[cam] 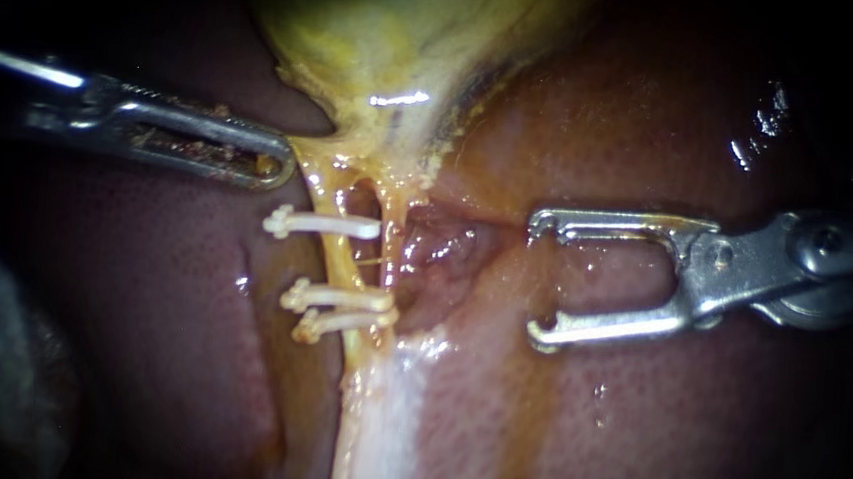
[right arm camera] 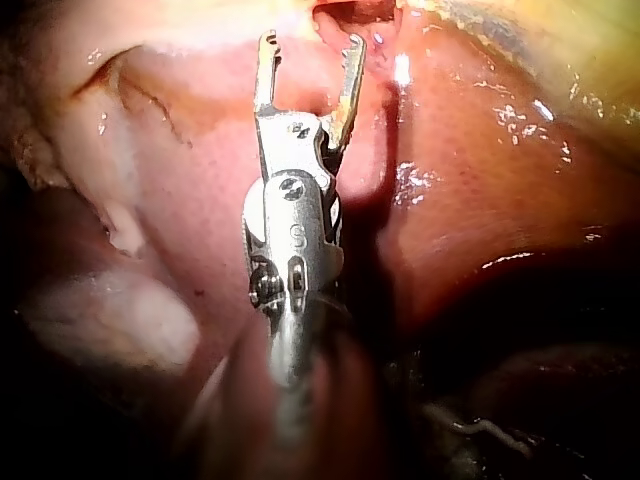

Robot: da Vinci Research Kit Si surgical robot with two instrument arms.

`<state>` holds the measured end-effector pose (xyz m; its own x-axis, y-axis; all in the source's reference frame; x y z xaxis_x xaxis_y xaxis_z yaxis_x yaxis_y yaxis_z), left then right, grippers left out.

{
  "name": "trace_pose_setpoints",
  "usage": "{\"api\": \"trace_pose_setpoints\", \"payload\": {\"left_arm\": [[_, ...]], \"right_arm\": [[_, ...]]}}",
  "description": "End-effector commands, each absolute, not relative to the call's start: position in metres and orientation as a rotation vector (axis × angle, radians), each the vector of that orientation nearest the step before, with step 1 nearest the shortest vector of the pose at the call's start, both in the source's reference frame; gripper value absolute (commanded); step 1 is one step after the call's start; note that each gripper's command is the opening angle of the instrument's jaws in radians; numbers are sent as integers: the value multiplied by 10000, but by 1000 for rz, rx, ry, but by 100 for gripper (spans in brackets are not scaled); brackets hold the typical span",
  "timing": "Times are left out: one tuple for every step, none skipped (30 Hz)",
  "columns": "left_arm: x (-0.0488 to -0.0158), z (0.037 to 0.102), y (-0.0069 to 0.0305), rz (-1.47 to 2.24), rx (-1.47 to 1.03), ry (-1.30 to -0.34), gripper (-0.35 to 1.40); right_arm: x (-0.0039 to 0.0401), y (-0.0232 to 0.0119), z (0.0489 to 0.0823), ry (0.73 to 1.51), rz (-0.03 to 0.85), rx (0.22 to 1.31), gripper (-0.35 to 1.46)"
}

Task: Going back third clip left tube

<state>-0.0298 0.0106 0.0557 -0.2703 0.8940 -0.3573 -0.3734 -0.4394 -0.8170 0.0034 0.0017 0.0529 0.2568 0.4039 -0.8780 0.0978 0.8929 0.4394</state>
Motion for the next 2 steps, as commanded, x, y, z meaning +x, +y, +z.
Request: {"api": "trace_pose_setpoints", "payload": {"left_arm": [[-298, 557, 106, 1834, -1055, -767, -35], [-298, 557, 106, 1834, -1055, -767, -35]], "right_arm": [[34, 18, 529, 1306, 219, 453, 50], [34, 18, 529, 1306, 219, 453, 50]]}}
